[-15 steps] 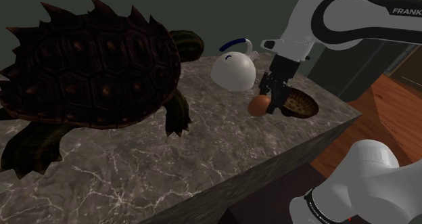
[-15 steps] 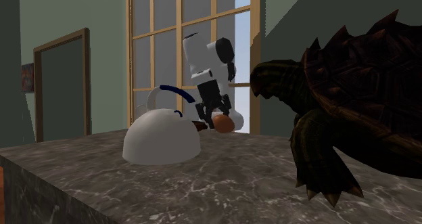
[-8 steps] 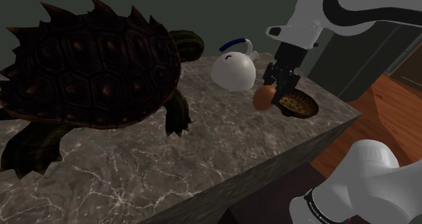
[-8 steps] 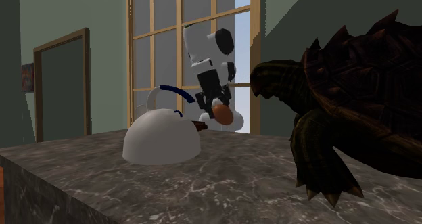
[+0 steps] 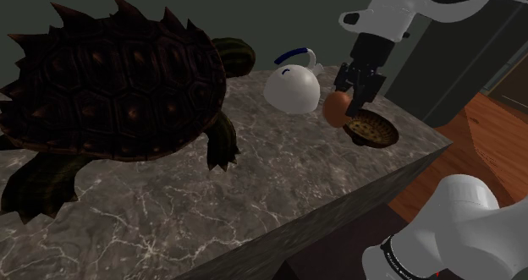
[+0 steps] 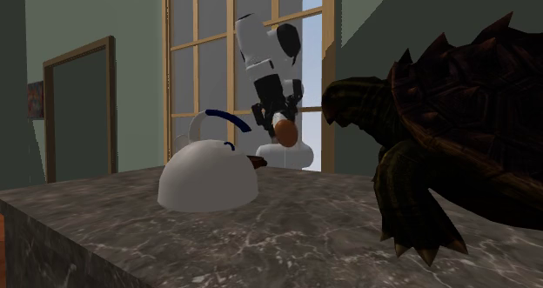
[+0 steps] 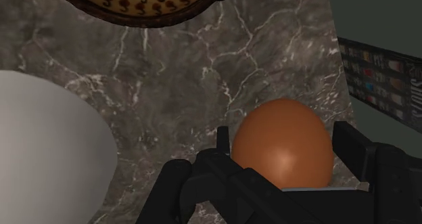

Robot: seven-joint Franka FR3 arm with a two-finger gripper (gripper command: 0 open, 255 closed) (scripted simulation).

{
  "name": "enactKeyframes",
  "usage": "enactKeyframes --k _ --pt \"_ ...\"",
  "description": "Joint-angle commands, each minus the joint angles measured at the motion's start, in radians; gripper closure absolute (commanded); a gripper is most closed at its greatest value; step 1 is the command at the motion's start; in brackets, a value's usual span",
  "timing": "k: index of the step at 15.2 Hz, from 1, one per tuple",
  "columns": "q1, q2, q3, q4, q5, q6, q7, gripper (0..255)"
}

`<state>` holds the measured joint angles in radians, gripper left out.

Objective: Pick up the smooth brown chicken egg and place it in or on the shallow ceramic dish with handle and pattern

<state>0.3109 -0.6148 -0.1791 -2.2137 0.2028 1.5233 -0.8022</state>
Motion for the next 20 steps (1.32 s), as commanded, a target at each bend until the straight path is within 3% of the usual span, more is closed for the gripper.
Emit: enactKeyframes --k 1,4,18,20 --pt "0.001 0.003 0.000 0.029 0.001 -0.025 0.006 255" --pt "0.003 0.009 0.000 0.061 0.002 -0.050 0.012 255" --pt "-0.097 -0.045 -0.277 0.113 -0.210 -0.204 -0.302 255" --pt "-0.100 -0.054 -0.279 0.080 -0.214 -0.180 -0.305 255"
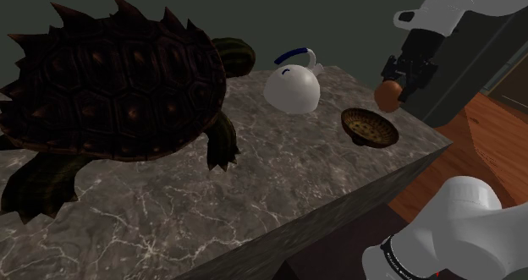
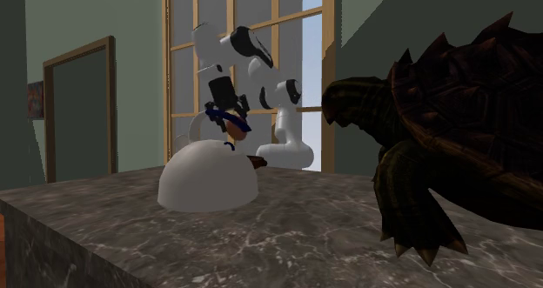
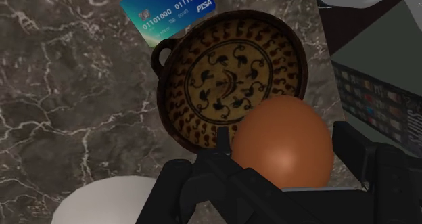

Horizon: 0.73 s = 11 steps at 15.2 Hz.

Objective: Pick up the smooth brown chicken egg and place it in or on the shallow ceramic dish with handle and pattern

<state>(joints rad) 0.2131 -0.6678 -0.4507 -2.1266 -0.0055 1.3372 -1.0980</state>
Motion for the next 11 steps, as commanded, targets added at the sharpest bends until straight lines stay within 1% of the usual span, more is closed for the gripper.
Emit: enactKeyframes --k 1,11 --pt "-0.004 -0.005 -0.008 -0.024 -0.009 0.019 -0.011 255" --pt "-0.021 -0.033 -0.026 -0.182 -0.033 0.147 -0.030 255"
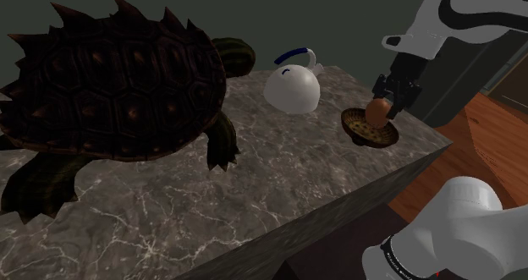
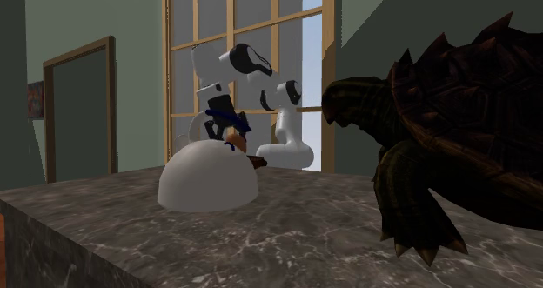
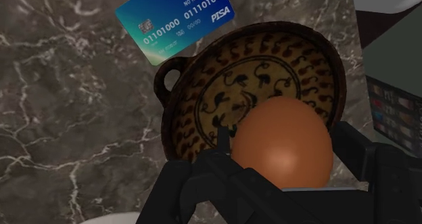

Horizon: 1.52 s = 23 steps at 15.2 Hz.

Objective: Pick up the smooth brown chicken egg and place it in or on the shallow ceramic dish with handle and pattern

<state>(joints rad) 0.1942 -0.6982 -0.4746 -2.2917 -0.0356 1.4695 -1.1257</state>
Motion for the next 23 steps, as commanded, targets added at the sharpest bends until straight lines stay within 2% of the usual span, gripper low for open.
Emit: enactKeyframes --k 1,8,9,14,18,23 --pt "-0.002 -0.003 -0.003 -0.017 -0.003 0.015 -0.003 255" --pt "-0.002 -0.003 -0.003 -0.017 -0.003 0.015 -0.003 255" --pt "-0.002 -0.003 -0.003 -0.017 -0.003 0.015 -0.003 0" --pt "-0.002 -0.003 -0.003 -0.017 -0.003 0.015 -0.003 0" --pt "0.016 0.052 -0.016 0.148 0.008 -0.096 -0.015 0" --pt "0.016 0.052 -0.016 0.148 0.008 -0.096 -0.015 0"
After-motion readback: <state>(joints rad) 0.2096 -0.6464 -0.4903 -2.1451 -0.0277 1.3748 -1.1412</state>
